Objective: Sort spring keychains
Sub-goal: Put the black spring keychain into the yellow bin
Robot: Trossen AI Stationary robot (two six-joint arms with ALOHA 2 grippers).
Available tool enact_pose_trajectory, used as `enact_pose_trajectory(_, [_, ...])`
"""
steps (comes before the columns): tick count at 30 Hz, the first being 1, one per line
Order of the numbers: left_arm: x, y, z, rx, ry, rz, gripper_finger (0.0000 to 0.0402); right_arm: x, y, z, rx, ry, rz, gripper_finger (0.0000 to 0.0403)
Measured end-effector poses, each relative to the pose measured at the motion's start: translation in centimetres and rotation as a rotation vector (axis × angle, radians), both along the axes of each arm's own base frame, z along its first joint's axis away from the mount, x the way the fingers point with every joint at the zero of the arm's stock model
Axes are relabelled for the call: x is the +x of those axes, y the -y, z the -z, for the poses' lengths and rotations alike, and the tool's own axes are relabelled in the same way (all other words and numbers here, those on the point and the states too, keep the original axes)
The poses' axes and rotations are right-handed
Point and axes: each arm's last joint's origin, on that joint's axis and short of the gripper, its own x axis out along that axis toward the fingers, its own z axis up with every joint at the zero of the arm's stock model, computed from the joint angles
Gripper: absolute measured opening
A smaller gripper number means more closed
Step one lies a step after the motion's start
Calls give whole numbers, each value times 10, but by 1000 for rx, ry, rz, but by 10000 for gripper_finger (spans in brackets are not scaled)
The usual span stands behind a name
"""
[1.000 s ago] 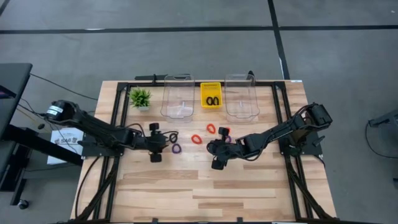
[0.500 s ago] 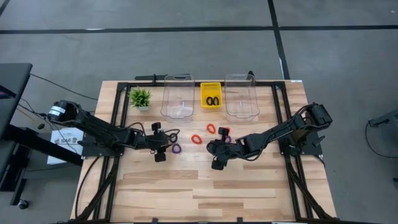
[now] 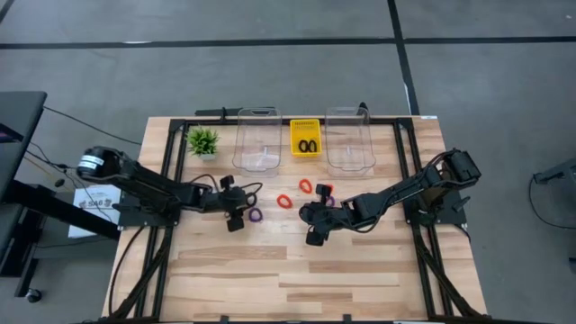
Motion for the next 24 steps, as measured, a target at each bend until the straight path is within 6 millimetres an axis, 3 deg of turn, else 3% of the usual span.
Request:
enact_pose_trajectory(16, [1,0,5,-64,-32,43,172,0,0,0,0,0,0,1])
enact_pose_trajectory(24, [4,1,18,-73,-85,49,172,0,0,0,0,0,0,1])
